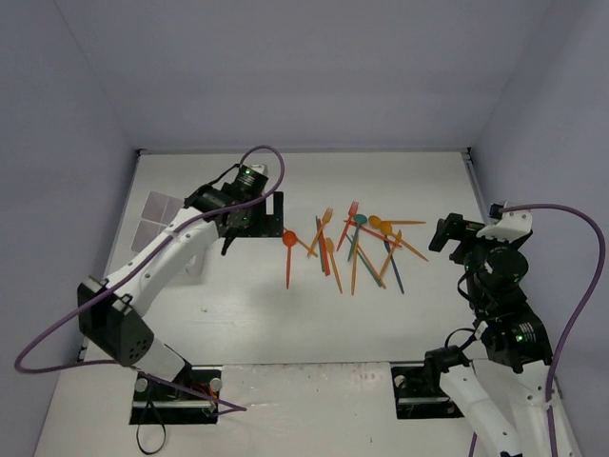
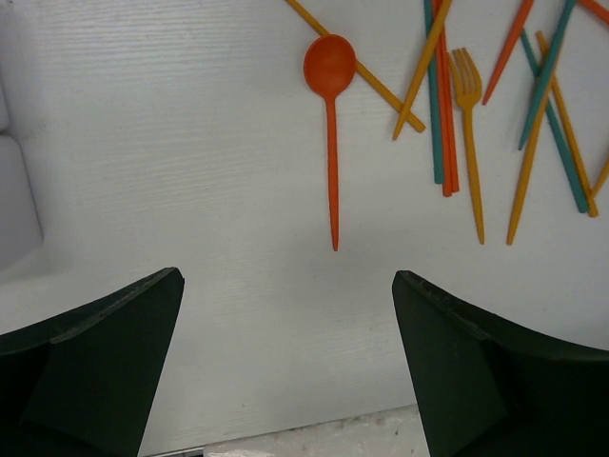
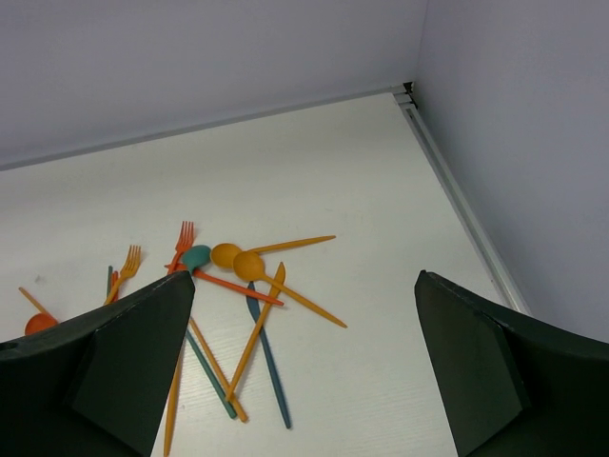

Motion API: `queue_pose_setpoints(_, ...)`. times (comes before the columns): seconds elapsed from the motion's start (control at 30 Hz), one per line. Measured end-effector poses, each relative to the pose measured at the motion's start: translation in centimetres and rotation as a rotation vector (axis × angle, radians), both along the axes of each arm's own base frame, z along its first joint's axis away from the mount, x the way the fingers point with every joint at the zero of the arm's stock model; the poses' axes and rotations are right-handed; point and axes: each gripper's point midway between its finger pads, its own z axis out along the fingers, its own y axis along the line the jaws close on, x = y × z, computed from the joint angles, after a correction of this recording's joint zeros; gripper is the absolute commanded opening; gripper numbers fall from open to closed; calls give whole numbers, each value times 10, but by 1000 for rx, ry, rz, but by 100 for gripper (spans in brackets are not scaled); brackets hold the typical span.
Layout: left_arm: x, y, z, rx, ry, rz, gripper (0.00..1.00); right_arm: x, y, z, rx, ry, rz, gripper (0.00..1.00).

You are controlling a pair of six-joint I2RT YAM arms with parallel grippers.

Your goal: Sort the eating utensils into containers

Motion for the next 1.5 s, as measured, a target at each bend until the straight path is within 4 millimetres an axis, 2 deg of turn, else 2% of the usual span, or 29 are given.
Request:
queue_pose_setpoints(0.27, 30, -25, -81, 127, 128, 24, 65, -7, 1, 0, 19, -24, 13, 100)
queue_pose_setpoints(0.4, 40, -30, -114, 171, 176, 29, 60, -11, 1, 2, 26, -37, 17, 100)
queue_pose_setpoints(0.53, 48, -35, -135, 198, 204, 30, 57, -15, 0, 4, 30, -50, 17, 100)
queue_pose_setpoints(0.7, 56, -43, -148, 208, 213, 26, 53, -19, 0, 1, 34, -45, 17, 100)
queue_pose_setpoints(0.87, 62, -54, -158, 214, 215, 18, 39, -24, -2, -3, 33, -32, 16, 100)
queue_pose_setpoints(1.07, 62, -56, -174, 231, 237, 22, 33, -31, -4, -7, 28, -15, 10, 100)
queue_pose_setpoints(1.17, 62, -56, -176, 234, 238, 30, 22, -35, -6, -7, 27, -14, 4, 100)
queue_pose_setpoints(1.27, 64, -54, -177, 242, 233, 38, 2, -40, -8, -5, 28, -22, -1, 100)
queue_pose_setpoints(1.5, 71, -47, -176, 292, 198, 37, 0, -46, -13, -4, 25, -22, -19, 100)
